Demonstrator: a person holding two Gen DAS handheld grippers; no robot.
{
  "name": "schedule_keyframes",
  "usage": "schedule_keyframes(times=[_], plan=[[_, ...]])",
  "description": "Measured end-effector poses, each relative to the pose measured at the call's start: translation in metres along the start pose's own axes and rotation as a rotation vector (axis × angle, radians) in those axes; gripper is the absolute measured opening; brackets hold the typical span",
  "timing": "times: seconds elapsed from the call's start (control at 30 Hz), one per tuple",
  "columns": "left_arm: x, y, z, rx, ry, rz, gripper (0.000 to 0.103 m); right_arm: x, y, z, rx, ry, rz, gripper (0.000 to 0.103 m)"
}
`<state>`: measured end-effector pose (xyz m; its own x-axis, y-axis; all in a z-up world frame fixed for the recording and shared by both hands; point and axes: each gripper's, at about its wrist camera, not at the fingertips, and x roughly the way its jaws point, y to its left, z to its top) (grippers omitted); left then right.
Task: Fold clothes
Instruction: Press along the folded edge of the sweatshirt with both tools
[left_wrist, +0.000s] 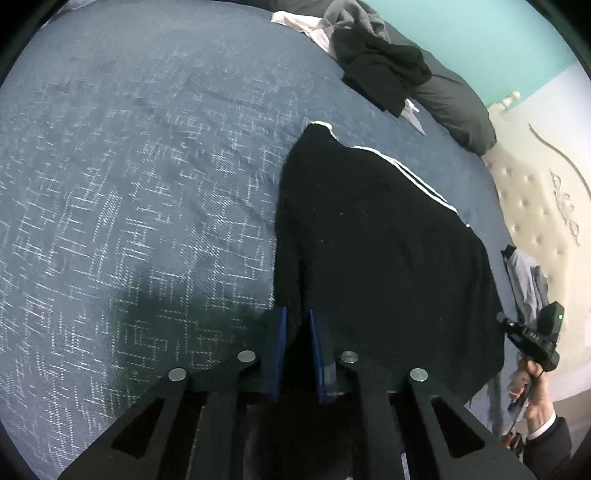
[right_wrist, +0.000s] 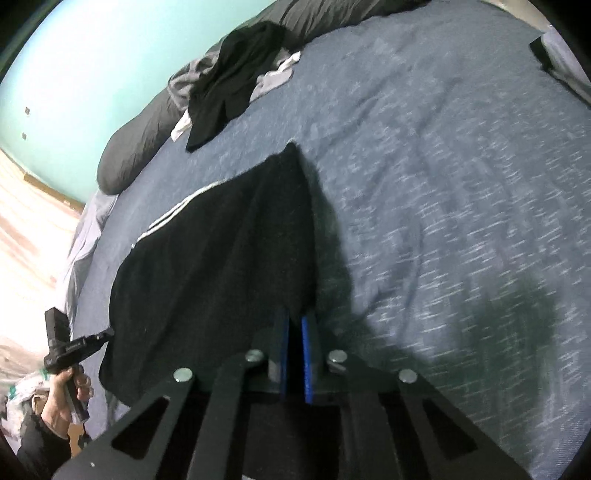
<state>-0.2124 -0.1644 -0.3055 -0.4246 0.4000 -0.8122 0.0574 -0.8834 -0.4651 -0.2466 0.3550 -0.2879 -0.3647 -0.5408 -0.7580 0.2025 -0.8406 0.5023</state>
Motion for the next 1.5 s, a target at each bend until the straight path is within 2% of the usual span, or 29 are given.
schedule_keyframes(times=[0.17, 0.37, 0.43, 0.5, 0.63, 0.73, 0.83, 1.03, 1.23, 1.4, 1.5], plan=[[-0.001, 0.008, -0.002, -0.024, -0.001, -0.001, 0.01, 0.0, -0.015, -0.003, 0.047, -0.012, -0.032, 0.004], [-0.003, 0.002, -0.001, -0.003, 0.007, 0.019, 0.011, -0.004, -0.016, -0.004, 0.058, -0.005, -0.036, 0.005], [-0.007, -0.001, 0.0, 0.006, 0.004, 0.022, 0.012, -0.005, -0.016, -0.004, 0.062, -0.003, -0.037, 0.007], [-0.013, -0.005, 0.001, 0.015, -0.008, 0.027, 0.013, -0.006, -0.016, -0.004, 0.065, -0.001, -0.038, 0.017], [-0.032, -0.024, -0.001, 0.065, -0.047, 0.027, 0.012, -0.029, 0.003, -0.006, 0.012, -0.06, -0.048, 0.018], [-0.041, -0.042, -0.007, 0.104, -0.059, 0.01, 0.012, -0.031, 0.025, -0.011, -0.032, -0.058, 0.009, 0.018], [-0.032, -0.061, -0.018, 0.141, -0.029, -0.004, 0.012, -0.012, 0.054, -0.023, -0.075, 0.0, 0.075, 0.018], [-0.011, -0.052, -0.042, 0.107, 0.027, 0.031, 0.012, 0.019, 0.068, -0.052, -0.106, 0.062, 0.044, 0.018], [-0.018, -0.031, -0.055, 0.064, 0.015, 0.018, 0.012, 0.0, 0.022, -0.061, 0.031, -0.014, -0.043, 0.015], [-0.035, -0.022, -0.065, 0.052, 0.003, 0.018, 0.013, -0.015, 0.009, -0.068, 0.09, -0.078, -0.035, 0.014], [-0.039, -0.015, -0.071, 0.057, 0.015, 0.017, 0.013, -0.026, 0.002, -0.075, 0.136, -0.138, 0.006, 0.015]])
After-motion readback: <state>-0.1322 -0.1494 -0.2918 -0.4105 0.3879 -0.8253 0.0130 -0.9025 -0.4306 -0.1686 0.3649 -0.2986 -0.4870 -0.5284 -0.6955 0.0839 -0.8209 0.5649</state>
